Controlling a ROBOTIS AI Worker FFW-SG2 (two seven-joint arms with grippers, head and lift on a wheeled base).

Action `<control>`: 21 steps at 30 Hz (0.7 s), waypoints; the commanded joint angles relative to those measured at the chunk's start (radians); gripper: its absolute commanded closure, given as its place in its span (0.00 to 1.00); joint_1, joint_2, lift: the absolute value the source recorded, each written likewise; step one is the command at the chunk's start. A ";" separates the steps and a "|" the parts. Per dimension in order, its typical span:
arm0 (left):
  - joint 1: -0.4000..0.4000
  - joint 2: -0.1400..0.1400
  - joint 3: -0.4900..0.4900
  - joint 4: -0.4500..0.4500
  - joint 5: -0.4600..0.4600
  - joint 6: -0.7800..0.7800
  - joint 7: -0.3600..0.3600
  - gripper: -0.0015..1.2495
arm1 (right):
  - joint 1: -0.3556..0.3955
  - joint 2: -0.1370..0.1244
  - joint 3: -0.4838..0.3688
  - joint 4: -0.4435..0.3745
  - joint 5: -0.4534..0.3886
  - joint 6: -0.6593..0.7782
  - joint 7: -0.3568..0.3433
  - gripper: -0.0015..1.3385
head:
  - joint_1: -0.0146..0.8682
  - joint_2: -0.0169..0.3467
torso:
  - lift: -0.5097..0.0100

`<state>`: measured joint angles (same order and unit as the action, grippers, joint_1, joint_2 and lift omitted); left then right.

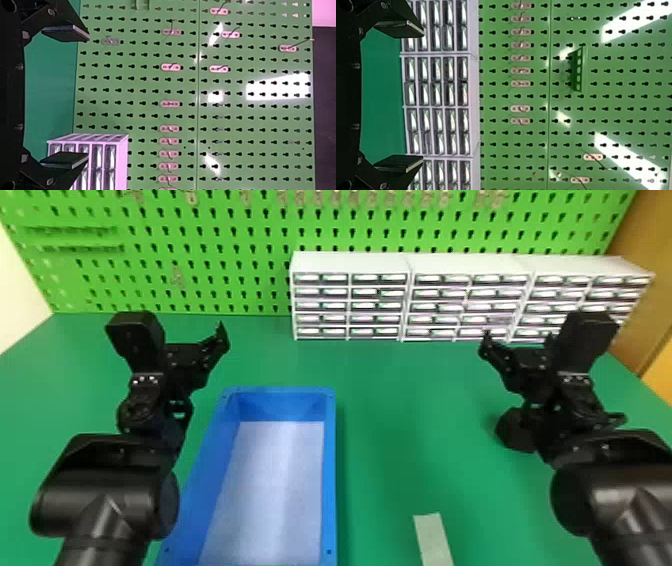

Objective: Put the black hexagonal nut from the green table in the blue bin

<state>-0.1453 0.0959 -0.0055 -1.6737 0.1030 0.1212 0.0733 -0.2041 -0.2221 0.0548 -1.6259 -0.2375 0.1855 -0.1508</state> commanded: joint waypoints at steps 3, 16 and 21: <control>0.001 0.002 0.012 0.000 0.000 0.000 -0.010 0.18 | -0.003 -0.054 0.020 0.003 -0.023 0.002 0.000 0.13 | 0.79 0.19 | 0.80; 0.004 0.001 0.015 0.000 -0.003 0.000 -0.010 0.18 | 0.034 -0.043 -0.084 0.017 -0.043 0.015 0.030 0.13 | 0.79 0.19 | 0.80; 0.010 0.001 0.016 0.000 -0.002 0.000 -0.010 0.18 | 0.038 -0.043 -0.092 0.020 -0.037 0.015 0.033 0.13 | 0.79 0.19 | 0.80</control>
<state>-0.1399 0.0966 0.0109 -1.6736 0.0996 0.1212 0.0628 -0.1694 -0.2644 -0.0296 -1.6085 -0.2793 0.2013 -0.1197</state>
